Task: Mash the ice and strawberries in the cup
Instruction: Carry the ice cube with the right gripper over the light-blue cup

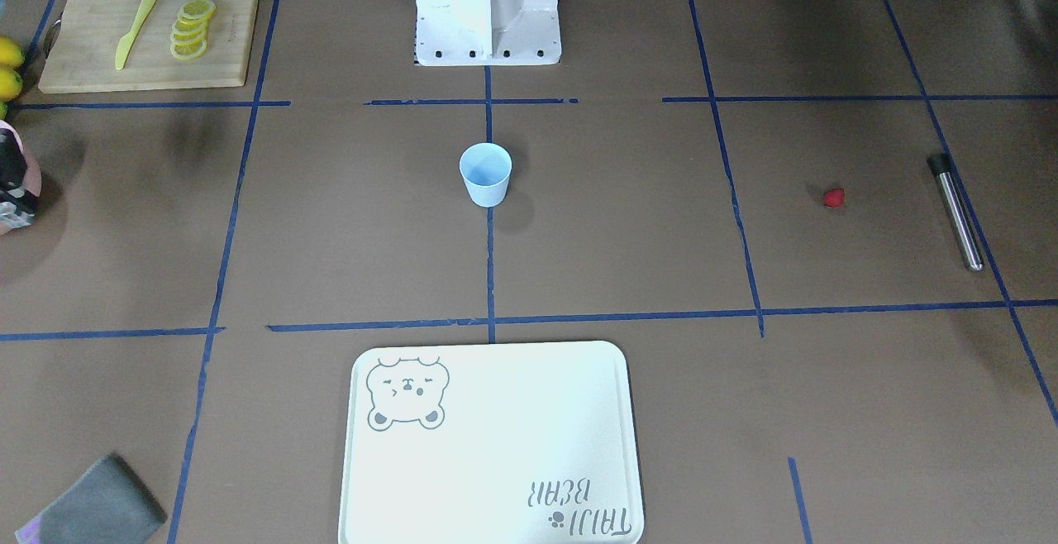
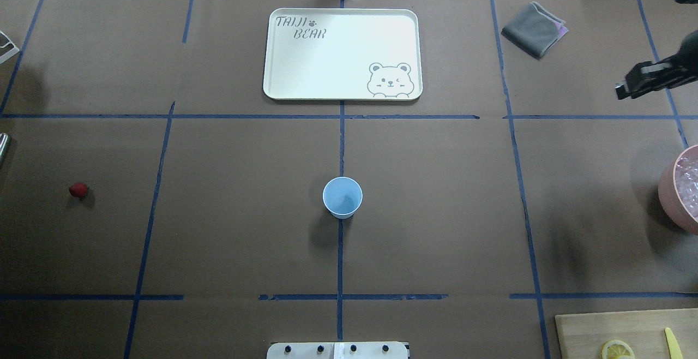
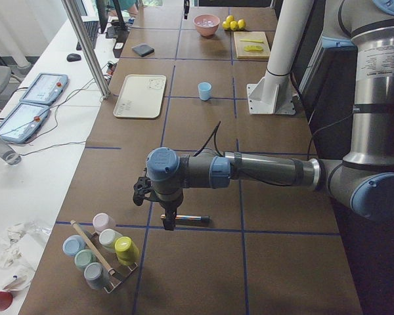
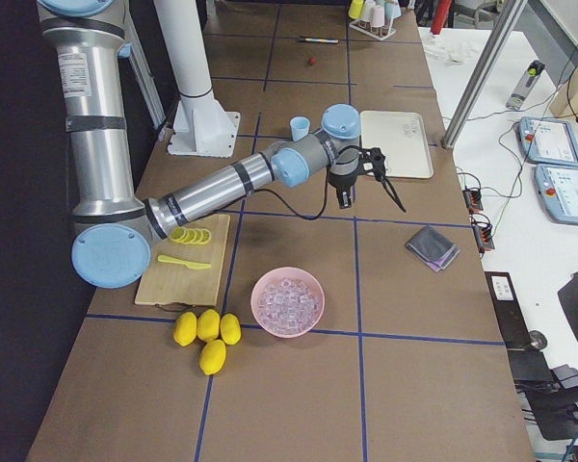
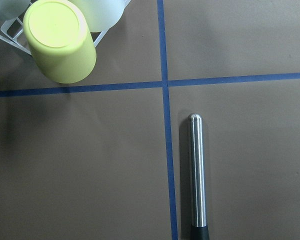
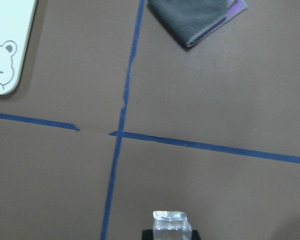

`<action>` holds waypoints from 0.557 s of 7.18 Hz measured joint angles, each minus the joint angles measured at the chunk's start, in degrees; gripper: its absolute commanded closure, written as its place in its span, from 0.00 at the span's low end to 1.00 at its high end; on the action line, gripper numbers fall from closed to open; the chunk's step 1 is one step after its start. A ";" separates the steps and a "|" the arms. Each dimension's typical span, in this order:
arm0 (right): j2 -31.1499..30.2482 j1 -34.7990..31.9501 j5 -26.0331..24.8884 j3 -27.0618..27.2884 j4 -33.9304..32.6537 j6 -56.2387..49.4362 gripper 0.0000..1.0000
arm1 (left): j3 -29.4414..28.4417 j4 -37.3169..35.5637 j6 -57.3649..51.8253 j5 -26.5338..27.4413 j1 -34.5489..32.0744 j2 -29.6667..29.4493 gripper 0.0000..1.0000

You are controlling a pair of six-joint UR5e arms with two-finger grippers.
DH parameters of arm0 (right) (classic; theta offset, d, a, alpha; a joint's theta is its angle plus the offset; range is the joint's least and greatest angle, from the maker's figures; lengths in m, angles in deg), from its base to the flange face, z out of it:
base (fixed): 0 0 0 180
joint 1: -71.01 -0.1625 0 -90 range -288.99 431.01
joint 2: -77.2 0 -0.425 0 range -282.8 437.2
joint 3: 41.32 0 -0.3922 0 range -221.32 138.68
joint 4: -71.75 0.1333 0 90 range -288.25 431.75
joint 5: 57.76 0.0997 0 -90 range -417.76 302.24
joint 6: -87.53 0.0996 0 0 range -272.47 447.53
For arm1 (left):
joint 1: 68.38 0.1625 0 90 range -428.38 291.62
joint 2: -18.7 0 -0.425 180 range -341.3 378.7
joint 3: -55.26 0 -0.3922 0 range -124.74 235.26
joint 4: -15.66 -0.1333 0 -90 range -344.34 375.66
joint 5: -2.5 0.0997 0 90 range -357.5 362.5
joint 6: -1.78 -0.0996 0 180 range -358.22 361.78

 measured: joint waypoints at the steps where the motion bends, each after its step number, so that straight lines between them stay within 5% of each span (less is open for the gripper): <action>1: 4.10 5.15 -1.04 0.06 -0.02 8.57 0.99 | 0.03 0.00 0.00 -0.07 0.00 -0.04 0.00; 4: 17.52 23.40 -16.16 0.27 -5.77 29.04 0.99 | -0.17 0.00 0.02 -3.40 0.01 -0.06 0.00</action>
